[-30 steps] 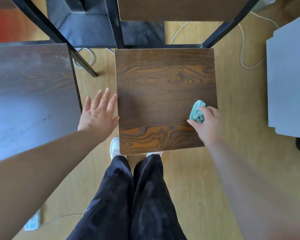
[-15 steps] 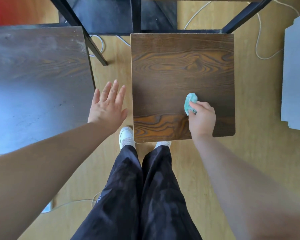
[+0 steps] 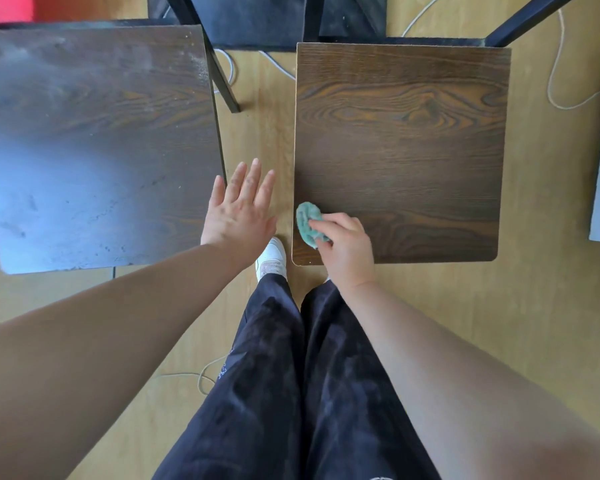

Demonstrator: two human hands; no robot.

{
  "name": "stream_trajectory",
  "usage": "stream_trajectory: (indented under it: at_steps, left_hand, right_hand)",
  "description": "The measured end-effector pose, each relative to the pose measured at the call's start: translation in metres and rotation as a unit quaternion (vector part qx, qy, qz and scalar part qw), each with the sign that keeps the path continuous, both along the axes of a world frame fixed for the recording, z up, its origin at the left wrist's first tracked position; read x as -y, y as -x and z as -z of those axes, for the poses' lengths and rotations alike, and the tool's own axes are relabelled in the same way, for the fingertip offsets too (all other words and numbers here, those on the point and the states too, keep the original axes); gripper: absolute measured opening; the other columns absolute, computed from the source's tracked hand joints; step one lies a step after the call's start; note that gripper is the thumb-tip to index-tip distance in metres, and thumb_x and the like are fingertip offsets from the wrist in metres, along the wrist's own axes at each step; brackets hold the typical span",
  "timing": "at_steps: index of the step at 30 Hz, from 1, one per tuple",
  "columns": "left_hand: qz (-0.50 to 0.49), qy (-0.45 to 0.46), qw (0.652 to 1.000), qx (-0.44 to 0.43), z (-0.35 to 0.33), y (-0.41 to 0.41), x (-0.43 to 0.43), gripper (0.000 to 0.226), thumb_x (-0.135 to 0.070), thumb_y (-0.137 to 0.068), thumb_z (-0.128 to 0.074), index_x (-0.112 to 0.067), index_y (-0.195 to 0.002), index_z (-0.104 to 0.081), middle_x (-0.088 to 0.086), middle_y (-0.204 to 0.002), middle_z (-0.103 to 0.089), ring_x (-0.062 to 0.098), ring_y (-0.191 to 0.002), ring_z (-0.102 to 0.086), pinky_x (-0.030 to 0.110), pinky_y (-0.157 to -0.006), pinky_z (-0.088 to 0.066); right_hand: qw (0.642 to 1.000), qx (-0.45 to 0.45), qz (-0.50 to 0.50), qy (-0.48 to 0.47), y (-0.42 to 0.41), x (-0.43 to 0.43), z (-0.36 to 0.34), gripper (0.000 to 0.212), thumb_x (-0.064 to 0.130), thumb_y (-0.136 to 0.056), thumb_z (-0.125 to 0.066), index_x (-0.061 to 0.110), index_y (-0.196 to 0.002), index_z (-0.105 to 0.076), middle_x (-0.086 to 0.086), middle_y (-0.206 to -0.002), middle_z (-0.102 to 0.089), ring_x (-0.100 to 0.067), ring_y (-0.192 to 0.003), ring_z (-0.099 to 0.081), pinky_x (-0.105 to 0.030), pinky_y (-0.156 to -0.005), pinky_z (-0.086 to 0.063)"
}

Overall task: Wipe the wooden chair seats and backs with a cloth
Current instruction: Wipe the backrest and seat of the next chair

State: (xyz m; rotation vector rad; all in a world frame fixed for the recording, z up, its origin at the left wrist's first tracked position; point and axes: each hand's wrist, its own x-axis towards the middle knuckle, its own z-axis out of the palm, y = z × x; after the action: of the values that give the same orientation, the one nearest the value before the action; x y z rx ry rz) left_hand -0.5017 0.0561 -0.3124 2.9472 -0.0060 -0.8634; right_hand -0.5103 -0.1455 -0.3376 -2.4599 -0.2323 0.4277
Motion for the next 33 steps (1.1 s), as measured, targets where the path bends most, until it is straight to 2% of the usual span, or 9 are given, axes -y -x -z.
stream_trajectory:
  at_steps: [5,11,14,17,20,25,27,30,33]
  left_hand:
    - [0.017,0.006,1.000,0.001,0.005,0.001,0.011,0.070,-0.046,-0.104,-0.027,-0.021,-0.157,0.011,0.004,-0.165,0.015,0.024,-0.152,0.015,0.049,-0.123,0.000]
    - [0.046,0.007,0.999,0.015,0.011,0.000,0.026,0.070,-0.047,-0.103,-0.028,-0.019,-0.157,0.007,0.006,-0.166,0.009,0.026,-0.153,0.009,0.051,-0.123,-0.004]
    - [0.061,0.004,0.998,0.011,0.012,0.003,0.026,0.070,-0.047,-0.103,-0.028,-0.019,-0.158,0.006,0.006,-0.166,0.009,0.027,-0.153,0.009,0.051,-0.123,-0.004]
    - [0.064,0.003,0.998,0.008,0.013,0.005,0.023,0.071,-0.047,-0.103,-0.030,-0.020,-0.158,0.006,0.006,-0.166,0.009,0.026,-0.153,0.009,0.051,-0.123,-0.003]
    - [0.061,0.001,0.998,0.004,0.013,0.007,0.020,0.071,-0.046,-0.103,-0.030,-0.020,-0.157,0.007,0.005,-0.166,0.011,0.026,-0.153,0.010,0.050,-0.123,-0.002]
    - [0.040,-0.002,0.999,-0.012,0.011,0.016,0.011,0.071,-0.047,-0.103,-0.028,-0.021,-0.157,0.010,0.004,-0.165,0.014,0.024,-0.152,0.014,0.049,-0.123,0.000]
    - [0.023,-0.001,1.000,-0.007,0.010,0.018,0.006,0.071,-0.046,-0.103,-0.030,-0.020,-0.157,0.008,0.005,-0.166,0.012,0.024,-0.152,0.012,0.049,-0.123,-0.001]
    - [0.015,-0.009,1.000,-0.005,0.009,0.020,-0.002,0.071,-0.045,-0.103,-0.030,-0.020,-0.157,0.008,0.005,-0.166,0.011,0.025,-0.152,0.011,0.049,-0.123,-0.002]
    - [-0.005,-0.017,1.000,0.000,0.010,0.018,-0.008,0.072,-0.044,-0.103,-0.034,-0.020,-0.157,0.007,0.005,-0.166,0.010,0.024,-0.153,0.010,0.049,-0.124,-0.002]
  right_hand:
    - [0.995,0.052,0.057,0.057,-0.019,0.072,-0.018,0.031,-0.002,-0.080,-0.072,0.011,-0.109,-0.075,-0.004,-0.114,-0.068,-0.026,-0.098,-0.062,-0.031,-0.083,-0.054]
    - [0.972,0.037,0.162,0.163,-0.036,0.177,-0.008,0.034,-0.009,-0.077,-0.070,0.006,-0.108,-0.074,-0.011,-0.113,-0.063,-0.034,-0.099,-0.062,-0.040,-0.086,-0.055]
    - [0.966,-0.013,0.186,0.180,-0.029,0.183,-0.005,0.036,-0.010,-0.081,-0.067,0.007,-0.112,-0.072,-0.010,-0.114,-0.058,-0.032,-0.102,-0.060,-0.034,-0.082,-0.053]
    - [0.965,-0.019,0.198,0.173,-0.019,0.168,-0.004,0.036,-0.010,-0.081,-0.067,0.007,-0.112,-0.071,-0.009,-0.112,-0.058,-0.031,-0.101,-0.059,-0.031,-0.075,-0.052]
    - [0.972,-0.027,0.174,0.157,-0.001,0.145,-0.005,0.037,-0.007,-0.081,-0.071,0.007,-0.116,-0.070,-0.008,-0.115,-0.059,-0.027,-0.104,-0.059,-0.034,-0.082,-0.058]
    - [0.984,-0.040,0.128,0.119,0.029,0.090,-0.002,0.043,-0.008,-0.078,-0.071,0.012,-0.116,-0.072,-0.003,-0.110,-0.062,-0.027,-0.100,-0.055,-0.025,-0.081,-0.047]
    - [0.991,-0.036,0.097,0.089,0.039,0.062,0.000,0.043,-0.010,-0.074,-0.072,0.012,-0.112,-0.073,-0.003,-0.106,-0.063,-0.030,-0.097,-0.054,-0.028,-0.080,-0.048]
    - [0.999,-0.005,-0.006,0.050,0.051,0.015,0.004,0.042,-0.009,-0.066,-0.075,0.011,-0.103,-0.075,-0.006,-0.097,-0.063,-0.033,-0.087,-0.055,-0.032,-0.071,-0.053]
    - [0.996,-0.022,-0.074,0.041,0.053,-0.023,0.003,0.037,-0.001,-0.072,-0.076,0.011,-0.107,-0.073,-0.006,-0.098,-0.060,-0.030,-0.089,-0.052,-0.039,-0.068,-0.057]
